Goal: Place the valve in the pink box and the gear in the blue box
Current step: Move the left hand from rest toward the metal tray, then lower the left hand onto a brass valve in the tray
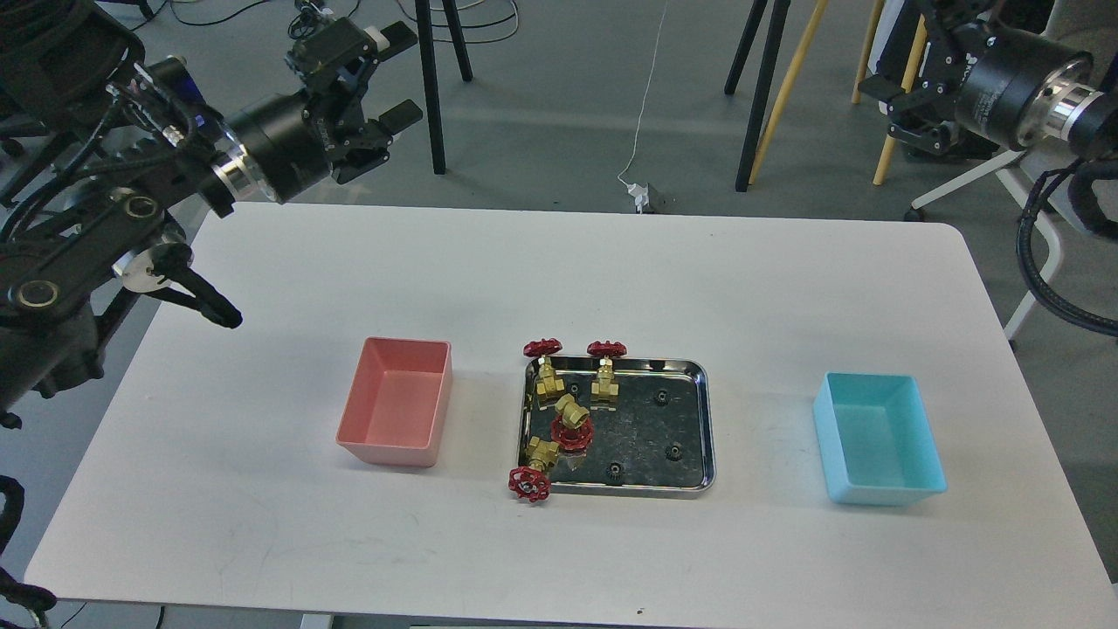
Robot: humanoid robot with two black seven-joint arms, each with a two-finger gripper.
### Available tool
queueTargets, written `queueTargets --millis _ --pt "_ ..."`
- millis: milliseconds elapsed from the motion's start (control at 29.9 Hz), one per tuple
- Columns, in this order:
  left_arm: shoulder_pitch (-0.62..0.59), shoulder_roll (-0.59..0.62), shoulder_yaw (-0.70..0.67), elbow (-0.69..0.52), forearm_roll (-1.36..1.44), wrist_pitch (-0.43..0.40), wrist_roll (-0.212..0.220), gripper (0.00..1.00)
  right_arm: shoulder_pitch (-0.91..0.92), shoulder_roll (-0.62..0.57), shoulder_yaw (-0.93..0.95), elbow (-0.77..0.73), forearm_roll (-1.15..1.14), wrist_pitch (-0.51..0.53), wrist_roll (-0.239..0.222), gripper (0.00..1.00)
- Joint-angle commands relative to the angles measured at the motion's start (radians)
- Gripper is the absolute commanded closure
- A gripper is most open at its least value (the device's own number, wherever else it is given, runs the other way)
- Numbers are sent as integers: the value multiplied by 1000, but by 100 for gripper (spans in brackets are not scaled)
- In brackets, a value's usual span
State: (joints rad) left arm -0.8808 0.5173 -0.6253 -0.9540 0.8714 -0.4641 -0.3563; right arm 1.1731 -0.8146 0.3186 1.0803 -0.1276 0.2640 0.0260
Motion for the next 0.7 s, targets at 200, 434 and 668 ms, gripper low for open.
queueTargets --millis 200,434,668 --pt "89 -51 133 -169 640 516 -69 2 59 -14 -6 0 -1 -8 -2 1" --pt "149 -172 312 -118 1010 815 -67 3 132 -23 -35 -10 -27 -8 -12 1" --pt "253 -264 337 66 1270 920 -46 3 178 -17 -102 -16 -40 -8 -12 1"
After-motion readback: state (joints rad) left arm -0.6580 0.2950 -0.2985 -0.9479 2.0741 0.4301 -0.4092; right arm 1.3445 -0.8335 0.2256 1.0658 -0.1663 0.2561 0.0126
